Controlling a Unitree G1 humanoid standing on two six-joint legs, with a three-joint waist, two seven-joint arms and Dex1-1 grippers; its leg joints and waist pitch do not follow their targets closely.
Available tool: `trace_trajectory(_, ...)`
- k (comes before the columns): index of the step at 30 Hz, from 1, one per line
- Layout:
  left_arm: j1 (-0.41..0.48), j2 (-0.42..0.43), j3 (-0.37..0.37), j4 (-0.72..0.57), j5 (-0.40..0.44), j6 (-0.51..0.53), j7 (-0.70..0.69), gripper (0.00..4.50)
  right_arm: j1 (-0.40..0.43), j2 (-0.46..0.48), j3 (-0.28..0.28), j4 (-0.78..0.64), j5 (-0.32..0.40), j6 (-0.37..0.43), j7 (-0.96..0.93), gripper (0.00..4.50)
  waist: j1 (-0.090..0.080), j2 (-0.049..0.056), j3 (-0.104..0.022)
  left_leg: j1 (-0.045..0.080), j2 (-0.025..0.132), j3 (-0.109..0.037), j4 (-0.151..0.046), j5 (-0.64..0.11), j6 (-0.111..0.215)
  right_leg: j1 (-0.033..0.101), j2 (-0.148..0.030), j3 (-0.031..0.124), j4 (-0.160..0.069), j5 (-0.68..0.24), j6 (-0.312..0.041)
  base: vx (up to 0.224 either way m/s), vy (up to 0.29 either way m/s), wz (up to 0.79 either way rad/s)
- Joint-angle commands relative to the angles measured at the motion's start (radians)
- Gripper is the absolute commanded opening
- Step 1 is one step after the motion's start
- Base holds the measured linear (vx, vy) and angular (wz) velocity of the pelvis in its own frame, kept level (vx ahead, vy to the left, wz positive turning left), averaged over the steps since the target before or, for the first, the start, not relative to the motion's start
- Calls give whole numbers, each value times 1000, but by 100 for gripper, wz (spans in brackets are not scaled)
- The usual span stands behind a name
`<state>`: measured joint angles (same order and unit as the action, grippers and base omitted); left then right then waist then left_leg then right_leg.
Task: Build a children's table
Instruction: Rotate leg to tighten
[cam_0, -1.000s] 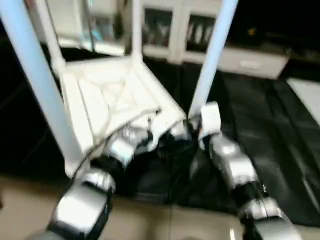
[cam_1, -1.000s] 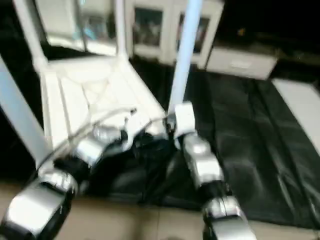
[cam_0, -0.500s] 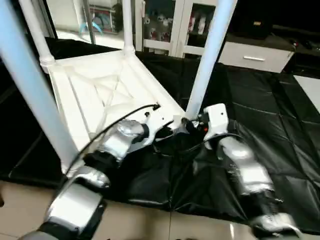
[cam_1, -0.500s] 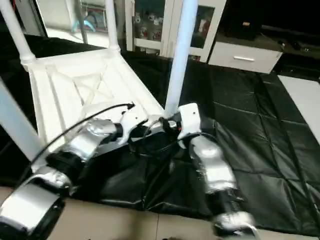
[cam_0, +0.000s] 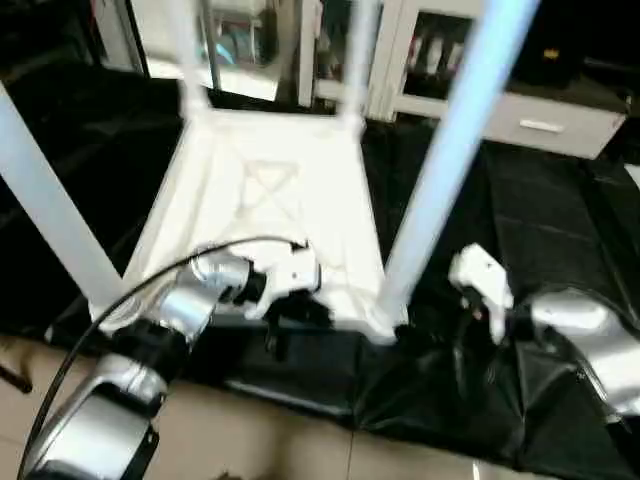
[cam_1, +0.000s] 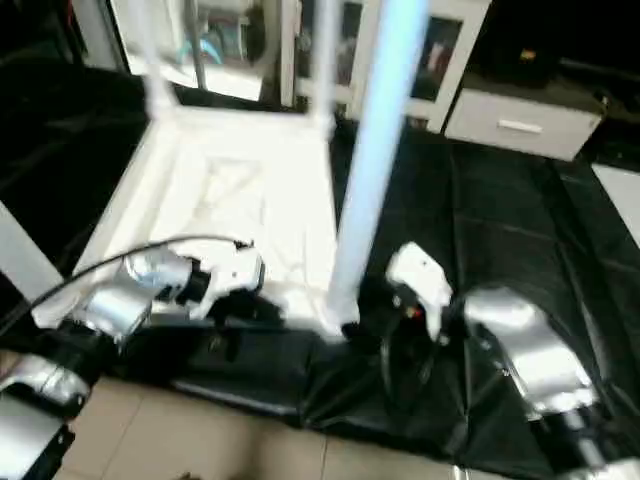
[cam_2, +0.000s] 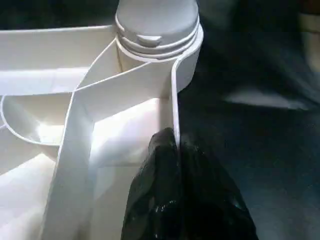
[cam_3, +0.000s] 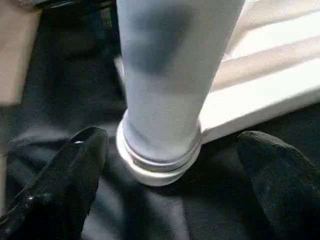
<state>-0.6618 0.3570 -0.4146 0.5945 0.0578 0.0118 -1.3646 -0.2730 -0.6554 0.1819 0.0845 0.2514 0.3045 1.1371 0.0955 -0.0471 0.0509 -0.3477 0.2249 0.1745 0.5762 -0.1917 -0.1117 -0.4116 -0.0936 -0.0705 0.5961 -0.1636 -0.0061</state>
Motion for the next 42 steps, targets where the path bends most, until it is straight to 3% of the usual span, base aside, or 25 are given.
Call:
trace_trajectory(1,22,-13,-89,-66,-2,26,-110,0,-7,0,22,-4,30,13,80,444,-4,5,-63,5,13,10,-66,-219,60,58,-42,40,-55,-158,-245,0,0,0)
trace_trajectory(3,22,-14,-93,-67,2,22,-112,0,-10,9,25,5,23,5,80,444,-2,6,-63,9,12,13,-63,-210,60,51,-40,41,-56,-147,-252,0,0,0)
trace_trajectory(5,22,-14,-98,-68,11,19,-102,0,-14,21,39,15,21,2,89,444,1,-1,-65,9,12,14,-61,-191,63,51,-38,42,-51,-117,-261,0,0,0)
trace_trajectory(6,22,-14,-98,-68,11,19,-101,0,-15,21,40,15,21,2,90,444,2,0,-64,6,11,13,-61,-192,65,54,-38,42,-49,-119,-259,0,0,0)
trace_trajectory(7,23,-14,-97,-70,12,19,-102,0,-16,19,46,19,24,0,104,444,1,-5,-62,2,10,13,-61,-194,65,56,-38,42,-50,-131,-252,0,0,0)
trace_trajectory(8,24,-12,-96,-72,11,19,-104,0,-17,17,50,20,27,-1,113,444,1,-4,-61,0,10,11,-62,-199,63,57,-39,41,-51,-151,-245,0,0,0)
trace_trajectory(9,25,-11,-95,-69,13,15,-104,0,-19,15,55,28,29,-1,126,444,1,5,-60,1,9,10,-63,-219,54,56,-42,42,-56,-194,-230,0,0,0)
trace_trajectory(10,27,-9,-95,-69,14,14,-105,0,-20,13,59,33,33,0,134,429,-1,1,-61,3,9,10,-63,-235,50,54,-41,41,-60,-222,-220,0,0,0)
trace_trajectory(12,31,-10,-99,-74,20,29,-101,0,-18,-1,74,46,38,5,187,411,-2,2,-61,2,9,9,-63,-248,46,54,-41,41,-63,-245,-212,0,0,0)
trace_trajectory(18,27,-13,-99,-57,27,30,-84,0,-16,2,79,57,43,3,225,372,2,0,-65,1,9,9,-59,-191,58,56,-38,41,-51,-149,-237,0,0,0)
trace_trajectory(24,19,-12,-90,-39,32,25,-67,0,-25,23,78,79,47,-3,228,313,6,-4,-65,1,8,10,-58,-192,62,57,-40,40,-52,-172,-235,0,0,0)
trace_trajectory(28,15,-6,-86,-34,35,25,-65,0,-30,34,79,94,45,-11,237,278,9,4,-65,3,9,9,-60,-209,51,56,-41,40,-56,-201,-225,0,0,0)
trace_trajectory(31,13,-7,-85,-21,41,22,-54,0,-32,41,83,111,41,-22,240,257,9,1,-66,2,7,9,-58,-203,51,57,-39,39,-54,-182,-229,0,0,0)
trace_trajectory(32,16,-7,-83,-21,40,23,-50,0,-32,46,82,118,41,-25,236,252,11,7,-65,2,8,8,-59,-208,50,57,-41,39,-53,-185,-230,0,0,0)
trace_trajectory(39,28,-9,-70,-22,34,28,-25,0,-14,83,53,114,63,-10,184,234,6,4,-61,3,6,7,-63,-266,36,55,-41,39,-66,-287,-199,0,0,0)
trace_trajectory(42,16,-28,-39,8,26,20,29,0,-20,110,16,145,60,-7,111,231,-1,2,-55,6,3,5,-65,-310,27,49,-39,37,-77,-389,-166,0,0,0)
